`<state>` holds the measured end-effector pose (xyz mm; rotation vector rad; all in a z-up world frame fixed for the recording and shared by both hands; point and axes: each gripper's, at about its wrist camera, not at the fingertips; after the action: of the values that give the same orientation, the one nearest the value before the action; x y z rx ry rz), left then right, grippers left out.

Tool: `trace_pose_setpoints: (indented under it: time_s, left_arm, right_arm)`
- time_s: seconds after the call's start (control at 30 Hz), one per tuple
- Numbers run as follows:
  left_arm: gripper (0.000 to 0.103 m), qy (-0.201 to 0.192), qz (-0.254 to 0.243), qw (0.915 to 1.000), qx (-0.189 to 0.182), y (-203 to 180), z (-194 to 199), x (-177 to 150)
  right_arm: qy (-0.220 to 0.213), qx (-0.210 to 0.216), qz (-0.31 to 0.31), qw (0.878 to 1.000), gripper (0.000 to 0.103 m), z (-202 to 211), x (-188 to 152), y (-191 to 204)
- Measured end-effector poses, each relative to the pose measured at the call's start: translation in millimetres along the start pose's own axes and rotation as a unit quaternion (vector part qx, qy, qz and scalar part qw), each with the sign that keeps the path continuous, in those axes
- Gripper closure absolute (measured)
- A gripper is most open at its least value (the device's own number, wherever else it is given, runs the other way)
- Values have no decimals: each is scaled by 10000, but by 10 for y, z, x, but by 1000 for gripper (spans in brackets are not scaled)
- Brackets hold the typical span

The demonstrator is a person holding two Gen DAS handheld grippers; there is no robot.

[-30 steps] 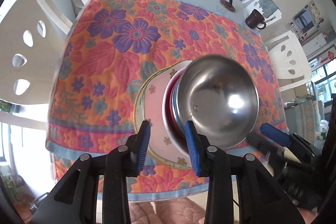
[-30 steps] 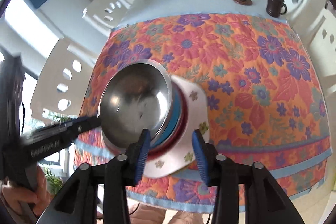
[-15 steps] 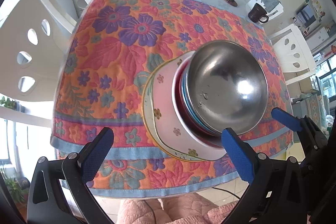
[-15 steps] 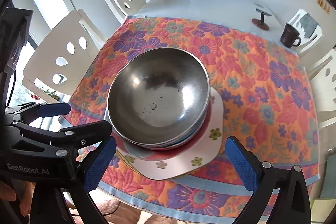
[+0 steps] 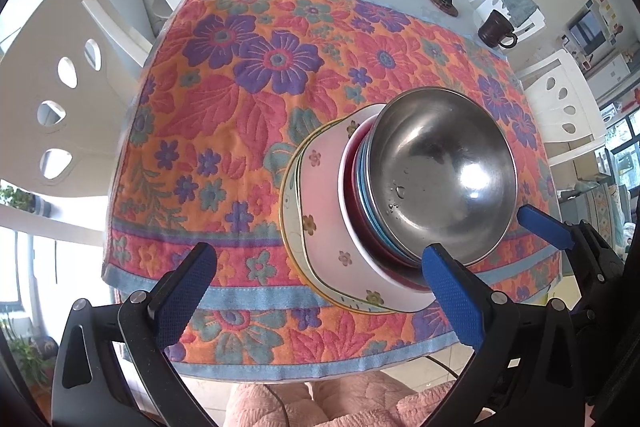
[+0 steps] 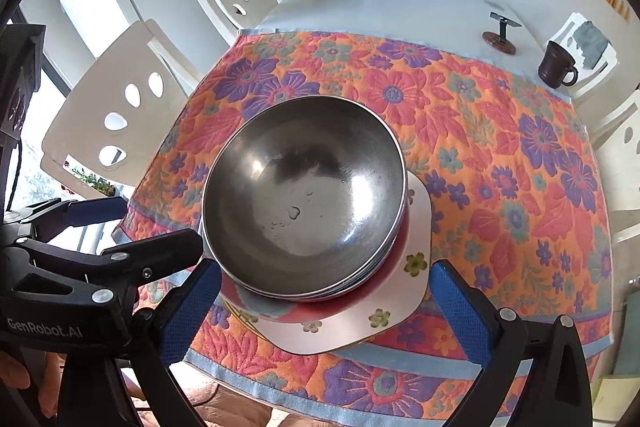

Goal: Organize plates and bowls

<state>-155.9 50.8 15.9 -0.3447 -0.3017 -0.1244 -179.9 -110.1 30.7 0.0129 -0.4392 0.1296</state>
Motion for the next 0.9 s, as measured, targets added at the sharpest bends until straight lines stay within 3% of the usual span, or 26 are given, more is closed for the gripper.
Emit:
trace_pose_setpoints:
  time_s: [0.9]
  left_arm:
    - [1,55,74,9999,47,18,-13,-1]
  right_arm:
    - [129,12,59,9999,0,-54,-8,-50]
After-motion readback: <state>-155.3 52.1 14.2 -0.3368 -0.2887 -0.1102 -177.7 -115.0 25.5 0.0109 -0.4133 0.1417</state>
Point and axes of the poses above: each gripper's, at about its wrist camera, not at the fingertips, and z roughly against the way its jaws point, y to its left, x to its top, and after that the axes turned 7 degrees about -x, right-handed
